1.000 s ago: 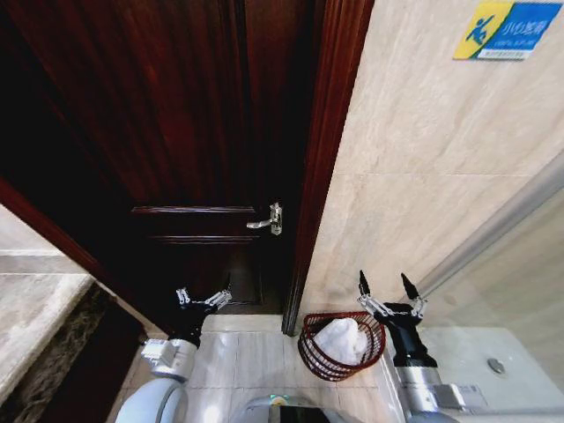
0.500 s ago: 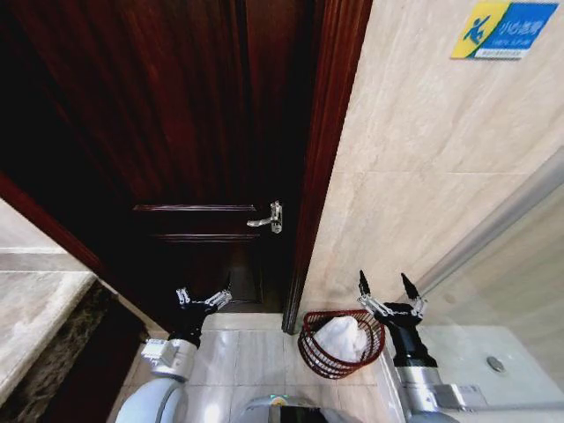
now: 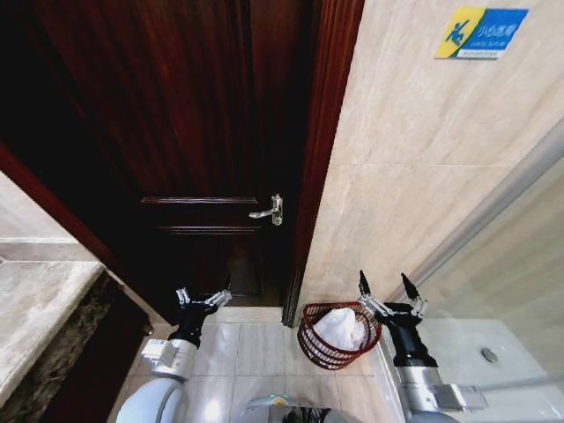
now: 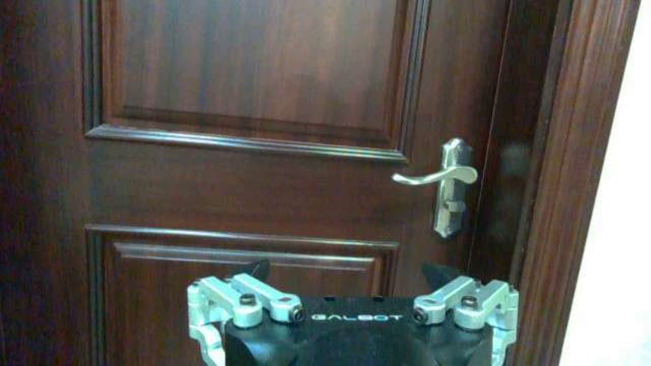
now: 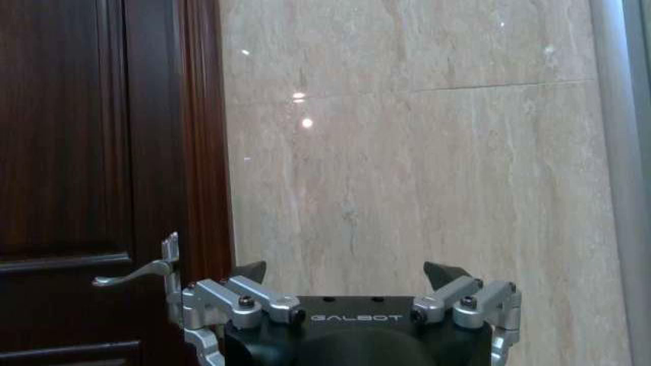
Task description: Discard the used towel into the hamper.
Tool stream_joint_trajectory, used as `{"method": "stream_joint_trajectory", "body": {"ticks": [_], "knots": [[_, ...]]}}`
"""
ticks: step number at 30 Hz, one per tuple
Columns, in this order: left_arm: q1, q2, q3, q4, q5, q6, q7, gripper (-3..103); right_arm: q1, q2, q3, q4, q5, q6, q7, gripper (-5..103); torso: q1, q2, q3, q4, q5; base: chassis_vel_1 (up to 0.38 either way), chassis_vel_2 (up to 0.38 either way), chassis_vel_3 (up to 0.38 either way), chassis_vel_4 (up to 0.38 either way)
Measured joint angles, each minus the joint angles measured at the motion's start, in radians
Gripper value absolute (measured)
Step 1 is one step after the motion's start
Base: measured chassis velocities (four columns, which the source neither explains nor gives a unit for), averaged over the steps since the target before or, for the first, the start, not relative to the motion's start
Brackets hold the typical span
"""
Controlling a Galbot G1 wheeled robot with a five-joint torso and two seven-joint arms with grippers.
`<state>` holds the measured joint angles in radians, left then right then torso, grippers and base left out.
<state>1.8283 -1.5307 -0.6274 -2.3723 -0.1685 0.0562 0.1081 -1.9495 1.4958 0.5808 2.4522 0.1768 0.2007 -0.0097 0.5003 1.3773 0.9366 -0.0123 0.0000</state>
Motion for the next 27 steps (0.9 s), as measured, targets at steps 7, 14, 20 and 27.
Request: {"method": "stream_joint_trajectory", "body": {"ticks": [7, 14, 20, 27], "knots": [[0.0, 0.0, 0.0, 0.0, 0.0, 0.0, 0.0, 100, 0.0, 0.0, 0.0, 0.0, 0.0, 0.0, 0.0, 100, 0.0, 0.0, 0.0, -0.0001, 0.0, 0.078, -0.086, -0.094, 0.068], [0.0, 0.0, 0.0, 0.0, 0.0, 0.0, 0.0, 100, 0.0, 0.0, 0.0, 0.0, 0.0, 0.0, 0.0, 100, 0.0, 0.0, 0.0, 0.0, -0.0001, 0.184, -0.199, -0.186, 0.187], [0.0, 0.0, 0.0, 0.0, 0.0, 0.0, 0.0, 100, 0.0, 0.0, 0.0, 0.0, 0.0, 0.0, 0.0, 100, -0.001, 0.001, -0.001, -0.0001, -0.0006, 0.242, -0.241, -0.233, 0.232], [0.0, 0.0, 0.0, 0.0, 0.0, 0.0, 0.0, 100, 0.0, 0.0, 0.0, 0.0, 0.0, 0.0, 0.0, 100, -0.001, 0.001, 0.0, -0.0001, -0.0001, 0.104, -0.091, -0.094, 0.116]]}}
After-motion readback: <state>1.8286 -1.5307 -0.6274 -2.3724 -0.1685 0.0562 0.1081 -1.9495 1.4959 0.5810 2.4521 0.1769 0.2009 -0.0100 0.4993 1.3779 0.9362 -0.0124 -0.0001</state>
